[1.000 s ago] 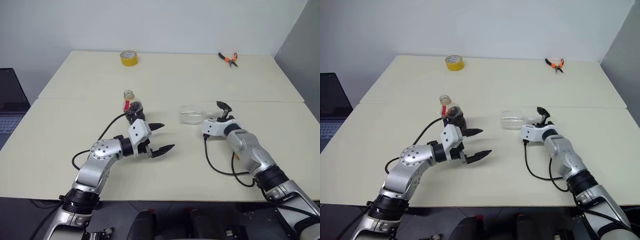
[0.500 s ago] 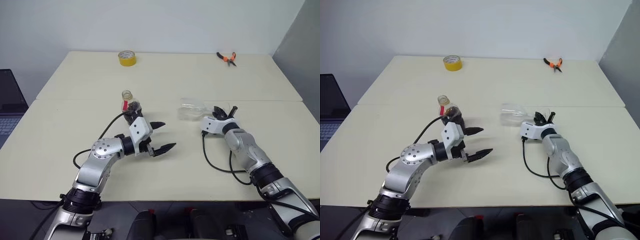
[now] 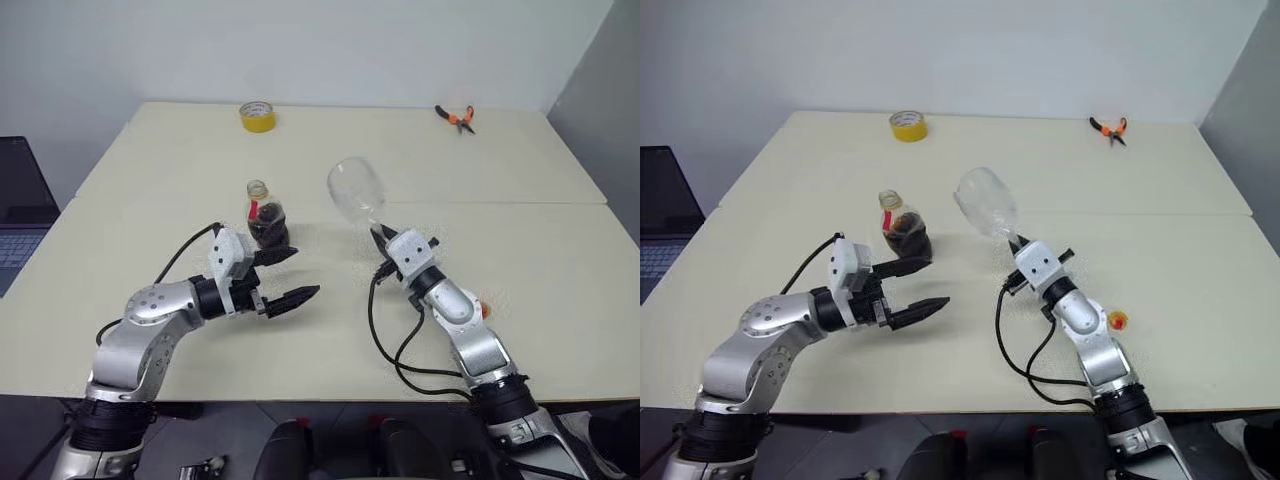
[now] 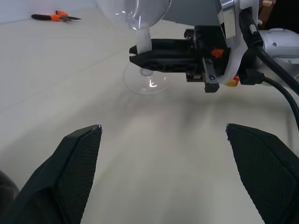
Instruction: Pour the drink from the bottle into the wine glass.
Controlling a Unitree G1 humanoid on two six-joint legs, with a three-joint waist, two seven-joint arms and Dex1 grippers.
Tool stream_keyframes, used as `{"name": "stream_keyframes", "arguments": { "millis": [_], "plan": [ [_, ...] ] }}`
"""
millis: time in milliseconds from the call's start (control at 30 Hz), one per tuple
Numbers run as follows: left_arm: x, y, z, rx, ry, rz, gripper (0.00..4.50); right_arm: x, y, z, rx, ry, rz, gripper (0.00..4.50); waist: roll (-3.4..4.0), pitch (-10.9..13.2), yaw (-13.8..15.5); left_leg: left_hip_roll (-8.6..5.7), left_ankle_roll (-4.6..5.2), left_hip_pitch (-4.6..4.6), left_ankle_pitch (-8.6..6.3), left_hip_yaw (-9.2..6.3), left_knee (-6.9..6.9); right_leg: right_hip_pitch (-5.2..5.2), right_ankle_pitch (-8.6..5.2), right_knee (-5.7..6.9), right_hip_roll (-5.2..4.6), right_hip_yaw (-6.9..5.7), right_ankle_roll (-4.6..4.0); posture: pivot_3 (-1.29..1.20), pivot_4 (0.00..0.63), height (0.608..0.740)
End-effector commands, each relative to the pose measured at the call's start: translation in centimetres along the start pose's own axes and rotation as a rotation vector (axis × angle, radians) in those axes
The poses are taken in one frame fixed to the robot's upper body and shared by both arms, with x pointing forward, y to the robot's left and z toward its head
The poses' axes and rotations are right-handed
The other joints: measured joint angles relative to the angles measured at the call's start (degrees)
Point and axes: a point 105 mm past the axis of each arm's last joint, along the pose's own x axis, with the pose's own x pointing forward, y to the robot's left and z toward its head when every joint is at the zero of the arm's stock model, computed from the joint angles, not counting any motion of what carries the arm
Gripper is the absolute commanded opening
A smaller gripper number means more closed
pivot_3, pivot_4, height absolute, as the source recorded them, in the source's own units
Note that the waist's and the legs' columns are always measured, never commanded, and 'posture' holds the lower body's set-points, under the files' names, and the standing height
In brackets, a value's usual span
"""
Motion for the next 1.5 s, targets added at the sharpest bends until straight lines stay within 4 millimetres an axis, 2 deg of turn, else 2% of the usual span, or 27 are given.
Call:
{"name": "stream_keyframes", "arguments": {
  "millis": [33,133,333,467,633,800,1000,1067,1300,1500],
  "plan": [
    [-0.9,-0.3,1.6,0.033,-0.029,-0.004,4.5,0.8,0.7,0.4,0.158,-0.091,0.021,0.13,0.0,0.0,-0.1,0.01,0.0,0.01,0.0,0.0,-0.01,0.0,0.0,0.01,0.01,0.0,0.0,0.0,0.15,0.74],
    [-1.4,-0.3,2.0,0.033,-0.029,0.004,4.5,1.7,1.6,-0.3,0.219,-0.101,0.05,0.13,0.02,0.0,-0.4,0.04,0.0,0.04,0.0,0.0,-0.07,-0.04,-0.02,0.04,0.04,0.01,-0.03,0.0,0.15,0.74],
    [-1.7,-0.3,3.6,0.034,-0.063,-0.001,4.5,2.6,1.0,-2.7,0.242,-0.06,0.059,0.13,0.03,0.0,-0.3,0.04,-0.01,0.03,0.0,0.02,-0.05,-0.06,-0.03,0.05,0.04,0.01,-0.05,0.0,0.15,0.74],
    [-1.9,0.1,3.9,0.054,-0.055,0.018,4.5,2.5,0.5,-3.8,0.226,-0.037,0.061,0.13,0.03,0.0,-0.2,0.03,-0.02,0.03,0.01,0.02,-0.06,-0.04,-0.03,0.03,0.04,0.02,-0.05,0.0,0.15,0.74],
    [-1.6,0.3,4.1,0.079,-0.047,0.018,4.5,1.5,0.7,-5.1,0.223,-0.002,0.093,0.13,0.03,0.0,-0.3,0.04,-0.02,0.05,0.01,0.03,-0.06,-0.05,-0.03,0.05,0.04,0.02,-0.05,0.0,0.15,0.74],
    [-1.1,0.1,4.3,0.091,-0.055,0.006,4.5,0.7,0.9,-5.5,0.224,0.011,0.114,1.76,0.03,0.0,-0.3,0.04,-0.02,0.05,0.01,0.04,-0.06,-0.04,-0.03,0.05,0.04,0.04,-0.05,0.0,0.15,0.74],
    [-1.0,0.0,4.3,0.094,-0.06,-0.002,4.5,0.6,0.7,-5.4,0.211,0.021,0.114,3.92,0.03,0.0,-0.2,0.04,-0.02,0.05,0.01,0.03,-0.06,-0.03,-0.03,0.05,0.04,0.04,-0.05,0.0,0.15,0.74],
    [-0.9,0.0,4.4,0.099,-0.065,-0.002,4.5,0.6,0.7,-5.4,0.21,0.023,0.115,4.46,0.03,0.0,-0.2,0.04,-0.02,0.05,0.01,0.03,-0.06,-0.03,-0.03,0.05,0.04,0.04,-0.05,0.0,0.15,0.74],
    [-0.7,0.2,4.6,0.128,-0.081,0.013,4.5,0.6,0.6,-5.8,0.186,0.053,0.119,4.46,0.03,0.0,-0.2,0.04,-0.02,0.05,0.01,0.03,-0.06,-0.03,-0.03,0.05,0.04,0.03,-0.05,0.0,0.15,0.74],
    [-0.5,0.3,5.8,0.184,-0.146,0.053,4.5,-0.1,0.6,-6.1,0.186,0.077,0.135,4.46,0.03,0.0,-0.1,0.03,-0.02,0.05,0.01,0.03,-0.04,-0.02,-0.03,0.05,0.04,0.03,-0.05,0.0,0.15,0.74]
  ]
}}
